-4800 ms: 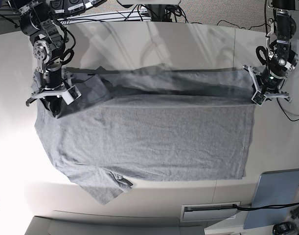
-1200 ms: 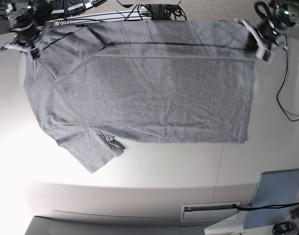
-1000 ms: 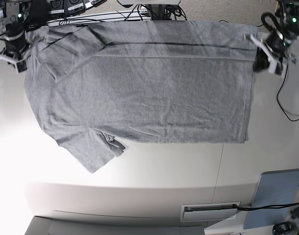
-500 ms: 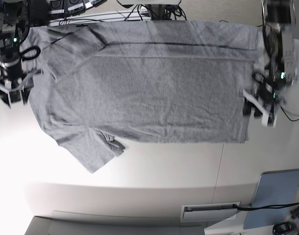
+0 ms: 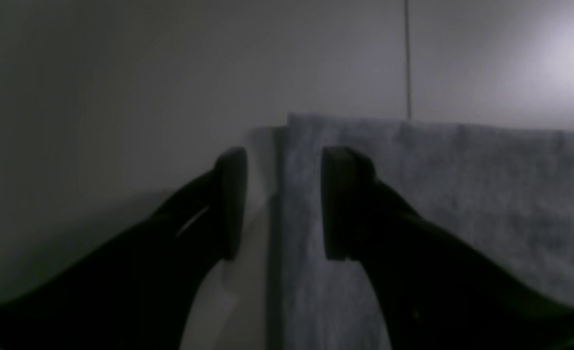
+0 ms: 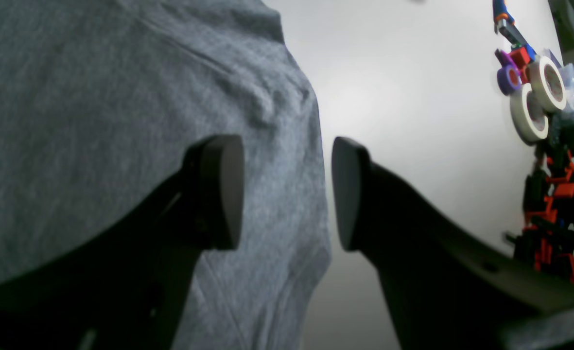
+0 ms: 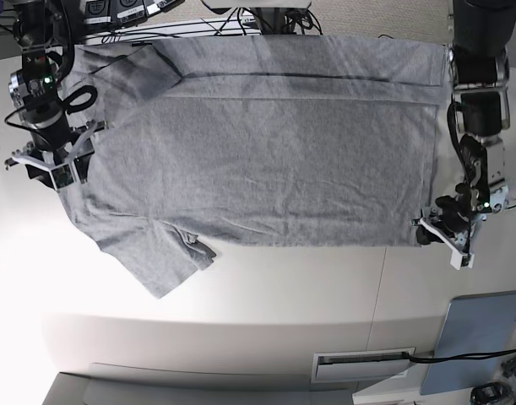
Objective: Fold the T-shirt properly
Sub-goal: 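Release and move both grippers along the shirt sides to the hem corners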
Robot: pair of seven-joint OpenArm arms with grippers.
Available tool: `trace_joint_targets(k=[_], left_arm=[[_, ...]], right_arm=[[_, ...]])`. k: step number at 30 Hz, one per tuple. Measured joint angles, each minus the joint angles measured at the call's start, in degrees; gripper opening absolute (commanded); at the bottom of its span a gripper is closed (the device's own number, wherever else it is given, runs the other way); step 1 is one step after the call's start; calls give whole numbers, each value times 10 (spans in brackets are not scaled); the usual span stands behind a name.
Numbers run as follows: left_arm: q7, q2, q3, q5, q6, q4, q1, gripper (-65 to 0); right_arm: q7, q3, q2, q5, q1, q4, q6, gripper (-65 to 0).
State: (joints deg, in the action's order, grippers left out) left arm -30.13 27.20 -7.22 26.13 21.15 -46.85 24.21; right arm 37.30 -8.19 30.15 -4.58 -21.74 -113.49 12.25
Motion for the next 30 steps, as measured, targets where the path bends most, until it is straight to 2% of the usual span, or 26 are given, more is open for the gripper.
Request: trace_joint_targets(k=[1,6,10,13,16,19,23,28,30], left_arm=[[-3,0,0,0,10,11,7,-388],[-10,-2,0,-1,14,40,19,-388],[-18,-18,-3,-12,18,45,20,-388],[1,-37,-3,-42,-4,43,23,-388],[1,-40,-3,-45,-6,42,23,-389],[-4,-39,-3,-45,-1,42,24,-467],[-12,-38,-3,-45,-1,42,23,-636],[-12,-39,-3,-46,-1,42,23,-650],[-14,-38,-3,-48,23,42,23,-650]], right_arm=[[1,0,0,0,2,0,0,-361],[3,0,0,0,4,0,-2,-361],[4,0,0,0,4,0,-2,-361],[10,0,0,0,5,0,-2,-361],[17,0,0,0,4,0,-2,-361],[17,0,0,0,4,0,-2,-361],[15,0,0,0,5,0,-2,-361],[-4,0,0,0,7,3,2,-360],[-6,0,-1,-3,27,26,28,-359]])
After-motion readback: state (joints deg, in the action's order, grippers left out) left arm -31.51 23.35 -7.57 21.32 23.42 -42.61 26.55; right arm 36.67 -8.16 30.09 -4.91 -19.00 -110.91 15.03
